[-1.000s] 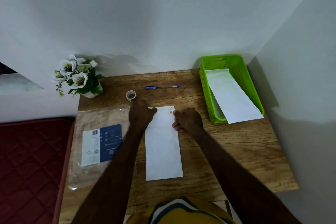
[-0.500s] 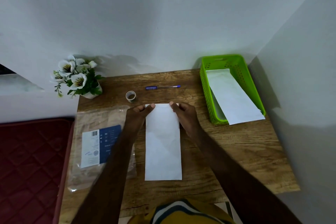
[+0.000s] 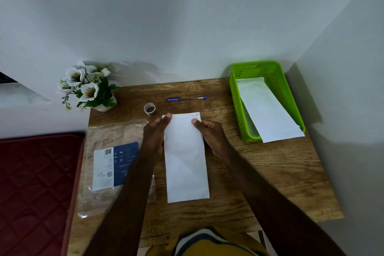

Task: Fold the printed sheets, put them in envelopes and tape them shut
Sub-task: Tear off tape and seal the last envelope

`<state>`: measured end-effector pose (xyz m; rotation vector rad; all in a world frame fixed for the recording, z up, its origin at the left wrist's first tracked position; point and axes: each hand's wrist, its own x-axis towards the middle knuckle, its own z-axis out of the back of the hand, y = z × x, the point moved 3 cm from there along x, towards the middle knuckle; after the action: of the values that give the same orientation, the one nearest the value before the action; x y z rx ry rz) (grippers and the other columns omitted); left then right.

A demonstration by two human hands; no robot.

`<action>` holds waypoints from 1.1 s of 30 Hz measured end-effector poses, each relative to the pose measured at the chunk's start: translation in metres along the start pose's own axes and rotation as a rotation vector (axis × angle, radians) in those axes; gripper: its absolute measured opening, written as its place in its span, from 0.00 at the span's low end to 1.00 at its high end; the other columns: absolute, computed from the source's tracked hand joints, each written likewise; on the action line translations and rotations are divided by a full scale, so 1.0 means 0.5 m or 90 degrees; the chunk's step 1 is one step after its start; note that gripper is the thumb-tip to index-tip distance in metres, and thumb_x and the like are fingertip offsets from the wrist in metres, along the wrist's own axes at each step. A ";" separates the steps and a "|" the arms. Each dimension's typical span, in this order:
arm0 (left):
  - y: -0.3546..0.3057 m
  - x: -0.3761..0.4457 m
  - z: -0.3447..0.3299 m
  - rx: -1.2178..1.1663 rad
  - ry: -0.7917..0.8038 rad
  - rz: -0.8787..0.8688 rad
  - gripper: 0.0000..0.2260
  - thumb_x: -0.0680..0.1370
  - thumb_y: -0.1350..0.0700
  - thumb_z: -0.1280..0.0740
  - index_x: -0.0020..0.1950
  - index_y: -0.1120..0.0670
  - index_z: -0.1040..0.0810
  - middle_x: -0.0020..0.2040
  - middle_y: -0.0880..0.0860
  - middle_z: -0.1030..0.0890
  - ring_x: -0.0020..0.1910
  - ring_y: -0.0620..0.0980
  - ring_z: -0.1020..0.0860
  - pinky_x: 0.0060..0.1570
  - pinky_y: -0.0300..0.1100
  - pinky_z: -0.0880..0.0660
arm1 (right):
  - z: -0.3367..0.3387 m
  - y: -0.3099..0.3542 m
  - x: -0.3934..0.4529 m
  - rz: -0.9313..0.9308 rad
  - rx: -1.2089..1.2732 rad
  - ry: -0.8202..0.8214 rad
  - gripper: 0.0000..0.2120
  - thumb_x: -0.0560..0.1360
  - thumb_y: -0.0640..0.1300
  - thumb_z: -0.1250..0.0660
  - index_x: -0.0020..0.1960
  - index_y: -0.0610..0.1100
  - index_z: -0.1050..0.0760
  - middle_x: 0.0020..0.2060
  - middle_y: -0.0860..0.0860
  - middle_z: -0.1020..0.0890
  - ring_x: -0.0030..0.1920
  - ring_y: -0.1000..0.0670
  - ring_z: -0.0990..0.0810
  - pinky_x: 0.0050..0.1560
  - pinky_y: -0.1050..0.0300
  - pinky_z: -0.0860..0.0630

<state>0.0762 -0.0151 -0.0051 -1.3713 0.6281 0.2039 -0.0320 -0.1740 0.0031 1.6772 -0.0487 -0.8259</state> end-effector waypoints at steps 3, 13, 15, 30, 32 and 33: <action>0.000 -0.001 -0.005 -0.017 -0.005 0.012 0.11 0.78 0.43 0.29 0.54 0.48 0.17 0.54 0.49 0.14 0.54 0.52 0.16 0.59 0.57 0.19 | -0.001 0.003 0.004 0.002 -0.021 -0.020 0.11 0.79 0.49 0.28 0.46 0.43 0.14 0.42 0.52 0.12 0.42 0.52 0.14 0.43 0.57 0.19; -0.003 -0.003 -0.008 -0.073 0.012 0.066 0.12 0.81 0.44 0.32 0.58 0.50 0.18 0.56 0.51 0.14 0.54 0.54 0.15 0.58 0.57 0.18 | -0.005 -0.005 -0.002 -0.070 0.052 -0.004 0.14 0.81 0.50 0.32 0.61 0.43 0.17 0.55 0.49 0.13 0.51 0.51 0.13 0.51 0.58 0.18; -0.001 0.001 -0.004 -0.091 0.010 0.076 0.12 0.81 0.44 0.32 0.59 0.50 0.19 0.56 0.51 0.14 0.54 0.54 0.15 0.54 0.55 0.17 | -0.006 -0.003 -0.015 -0.078 0.038 0.033 0.12 0.81 0.51 0.31 0.60 0.46 0.17 0.56 0.50 0.13 0.52 0.52 0.13 0.53 0.57 0.18; -0.020 0.007 0.002 -0.139 0.032 0.097 0.11 0.82 0.47 0.33 0.59 0.51 0.19 0.49 0.48 0.12 0.45 0.49 0.13 0.36 0.43 0.19 | 0.011 -0.108 -0.171 -0.238 0.182 0.154 0.15 0.80 0.42 0.30 0.66 0.42 0.21 0.59 0.44 0.14 0.59 0.43 0.15 0.59 0.45 0.18; -0.019 0.007 0.001 -0.136 0.037 0.095 0.12 0.82 0.47 0.34 0.60 0.52 0.20 0.49 0.48 0.12 0.46 0.49 0.13 0.37 0.43 0.18 | 0.008 -0.110 -0.176 -0.241 0.193 0.152 0.15 0.80 0.43 0.31 0.66 0.43 0.21 0.59 0.44 0.14 0.59 0.43 0.15 0.59 0.45 0.18; -0.017 0.007 0.001 -0.136 0.038 0.096 0.11 0.82 0.47 0.34 0.60 0.52 0.20 0.49 0.48 0.12 0.46 0.49 0.13 0.37 0.43 0.18 | 0.007 -0.111 -0.177 -0.241 0.193 0.149 0.14 0.80 0.43 0.31 0.65 0.43 0.21 0.59 0.44 0.14 0.59 0.43 0.15 0.59 0.45 0.18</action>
<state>0.0833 -0.0170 0.0005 -1.5402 0.7774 0.3603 -0.1218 -0.1207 -0.0022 2.0975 0.3298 -0.9291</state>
